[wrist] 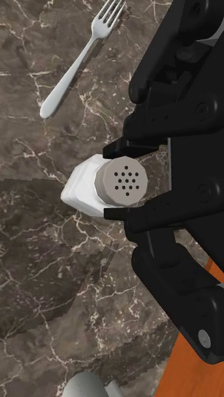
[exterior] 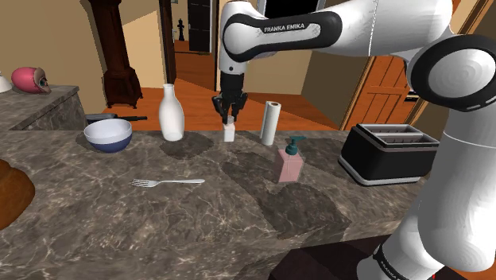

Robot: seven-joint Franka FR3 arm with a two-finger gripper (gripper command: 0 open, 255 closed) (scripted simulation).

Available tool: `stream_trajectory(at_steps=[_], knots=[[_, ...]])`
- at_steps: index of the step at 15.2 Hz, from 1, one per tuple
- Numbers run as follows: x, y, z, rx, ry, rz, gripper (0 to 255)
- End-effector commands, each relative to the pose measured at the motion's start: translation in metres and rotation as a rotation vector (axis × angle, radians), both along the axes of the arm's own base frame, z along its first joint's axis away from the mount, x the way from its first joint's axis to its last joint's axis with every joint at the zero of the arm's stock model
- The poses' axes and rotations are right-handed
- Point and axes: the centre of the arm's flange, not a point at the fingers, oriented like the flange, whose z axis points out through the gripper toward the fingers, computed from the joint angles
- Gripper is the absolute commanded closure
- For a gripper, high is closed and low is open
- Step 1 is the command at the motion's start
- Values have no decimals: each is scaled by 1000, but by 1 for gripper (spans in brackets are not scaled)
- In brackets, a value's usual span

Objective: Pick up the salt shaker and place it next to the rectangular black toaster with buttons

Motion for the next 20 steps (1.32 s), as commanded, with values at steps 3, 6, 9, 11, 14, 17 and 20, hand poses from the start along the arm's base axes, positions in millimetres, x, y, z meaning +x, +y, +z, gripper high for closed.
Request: stream_trajectory(at_steps=[3,6,9,11,14,17,20], knots=[[-1,0,22,0,1,0,255],[-1,0,38,0,1,0,255],[-1,0,53,0,1,0,255],[-1,0,64,0,1,0,255],[-1,0,80,0,1,0,255],[-1,0,96,0,1,0,255],[-1,0,111,0,1,0,255]])
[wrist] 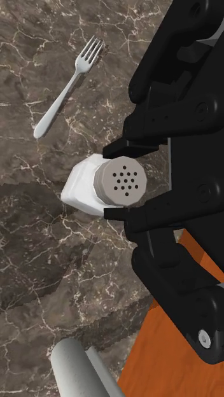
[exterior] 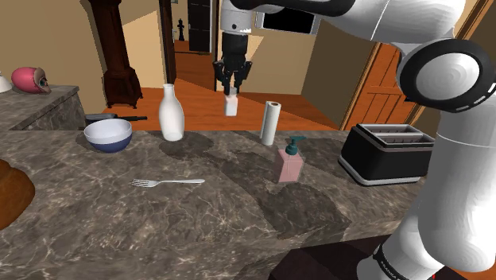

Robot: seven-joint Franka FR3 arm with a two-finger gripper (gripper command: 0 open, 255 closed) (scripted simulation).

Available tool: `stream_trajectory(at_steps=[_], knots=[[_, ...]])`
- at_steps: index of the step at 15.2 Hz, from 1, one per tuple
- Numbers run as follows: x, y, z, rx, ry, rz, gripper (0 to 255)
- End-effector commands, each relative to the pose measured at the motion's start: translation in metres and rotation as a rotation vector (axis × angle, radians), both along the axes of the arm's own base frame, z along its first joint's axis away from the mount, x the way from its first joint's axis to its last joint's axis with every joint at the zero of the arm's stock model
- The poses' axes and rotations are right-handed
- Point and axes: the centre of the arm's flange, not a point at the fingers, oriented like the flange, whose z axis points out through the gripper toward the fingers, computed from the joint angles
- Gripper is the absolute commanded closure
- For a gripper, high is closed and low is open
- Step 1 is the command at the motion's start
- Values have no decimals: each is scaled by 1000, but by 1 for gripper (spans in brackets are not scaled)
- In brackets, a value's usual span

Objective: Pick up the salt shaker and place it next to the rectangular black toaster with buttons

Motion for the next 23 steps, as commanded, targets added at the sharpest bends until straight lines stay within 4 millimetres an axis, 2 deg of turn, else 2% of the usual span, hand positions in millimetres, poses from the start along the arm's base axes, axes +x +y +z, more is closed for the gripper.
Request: stream_trajectory(at_steps=[1,7,23], knots=[[0,0,10,0,1,0,255],[0,0,37,0,1,0,255],[-177,-115,37,0,1,0,255]])
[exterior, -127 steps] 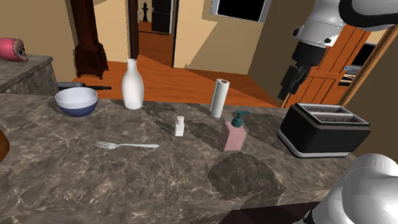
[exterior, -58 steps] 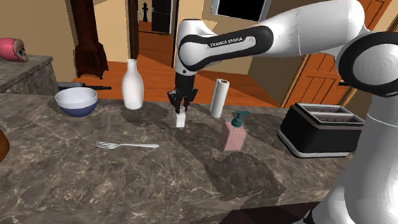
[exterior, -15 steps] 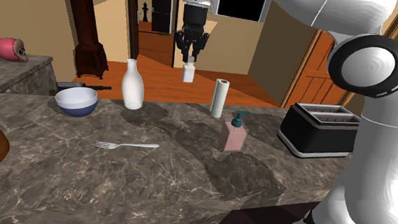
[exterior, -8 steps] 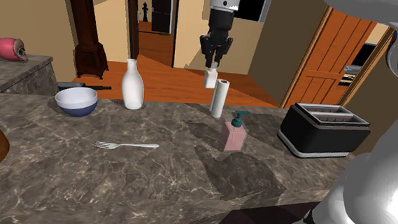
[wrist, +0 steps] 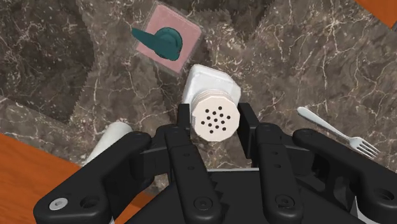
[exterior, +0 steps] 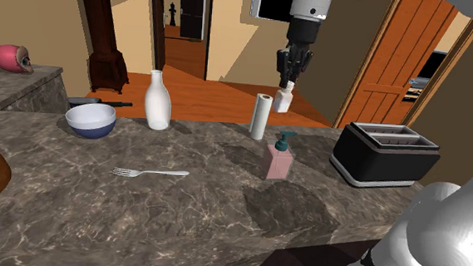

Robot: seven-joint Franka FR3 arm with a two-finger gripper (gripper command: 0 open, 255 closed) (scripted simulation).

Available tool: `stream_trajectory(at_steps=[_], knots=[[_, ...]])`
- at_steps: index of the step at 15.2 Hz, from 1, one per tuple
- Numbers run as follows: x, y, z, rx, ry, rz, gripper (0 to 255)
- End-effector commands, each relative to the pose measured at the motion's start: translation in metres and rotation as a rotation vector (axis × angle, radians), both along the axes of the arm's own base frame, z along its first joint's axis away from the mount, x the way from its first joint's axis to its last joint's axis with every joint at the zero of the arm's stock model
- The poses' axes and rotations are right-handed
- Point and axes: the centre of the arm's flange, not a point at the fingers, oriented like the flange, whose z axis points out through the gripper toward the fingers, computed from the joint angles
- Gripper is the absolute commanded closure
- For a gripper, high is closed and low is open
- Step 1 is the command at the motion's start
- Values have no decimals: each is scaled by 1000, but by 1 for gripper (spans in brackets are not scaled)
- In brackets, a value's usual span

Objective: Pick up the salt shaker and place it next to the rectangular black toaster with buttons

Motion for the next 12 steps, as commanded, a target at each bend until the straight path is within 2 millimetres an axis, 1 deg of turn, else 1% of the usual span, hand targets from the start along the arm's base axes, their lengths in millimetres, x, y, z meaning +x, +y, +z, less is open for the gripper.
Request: stream_trajectory(at_steps=[1,12], knots=[[-23,-13,-1,1,0,1,255],[-145,-93,-1,1,0,1,255]])
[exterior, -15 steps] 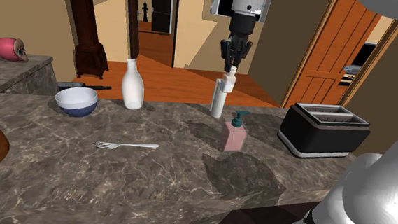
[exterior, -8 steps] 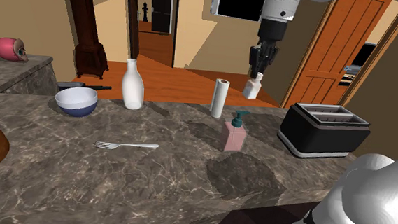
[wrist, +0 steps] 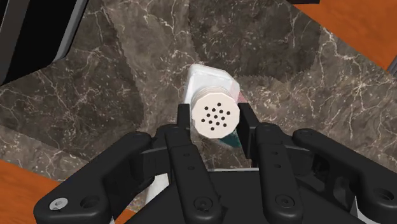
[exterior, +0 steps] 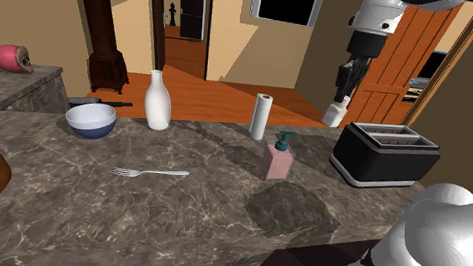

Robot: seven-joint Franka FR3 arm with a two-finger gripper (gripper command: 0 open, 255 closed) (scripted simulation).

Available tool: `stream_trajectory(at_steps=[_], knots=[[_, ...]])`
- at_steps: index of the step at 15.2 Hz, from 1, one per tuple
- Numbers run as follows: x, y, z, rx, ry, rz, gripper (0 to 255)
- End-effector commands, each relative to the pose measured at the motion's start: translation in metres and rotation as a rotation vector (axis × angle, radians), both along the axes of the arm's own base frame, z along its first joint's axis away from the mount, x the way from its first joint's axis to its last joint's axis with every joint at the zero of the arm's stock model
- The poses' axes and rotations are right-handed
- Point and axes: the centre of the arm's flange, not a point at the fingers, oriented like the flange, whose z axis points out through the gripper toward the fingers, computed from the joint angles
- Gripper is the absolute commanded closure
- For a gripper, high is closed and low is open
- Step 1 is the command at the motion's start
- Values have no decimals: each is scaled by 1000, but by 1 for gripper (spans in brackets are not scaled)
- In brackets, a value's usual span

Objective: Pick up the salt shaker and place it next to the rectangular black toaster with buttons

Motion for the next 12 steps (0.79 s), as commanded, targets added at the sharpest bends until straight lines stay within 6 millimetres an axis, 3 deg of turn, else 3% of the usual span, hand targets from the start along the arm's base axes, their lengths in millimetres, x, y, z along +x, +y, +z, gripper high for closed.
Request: stream_trajectory(at_steps=[1,12], knots=[[-24,-16,1,1,0,1,255],[-146,-95,1,1,0,1,255]])
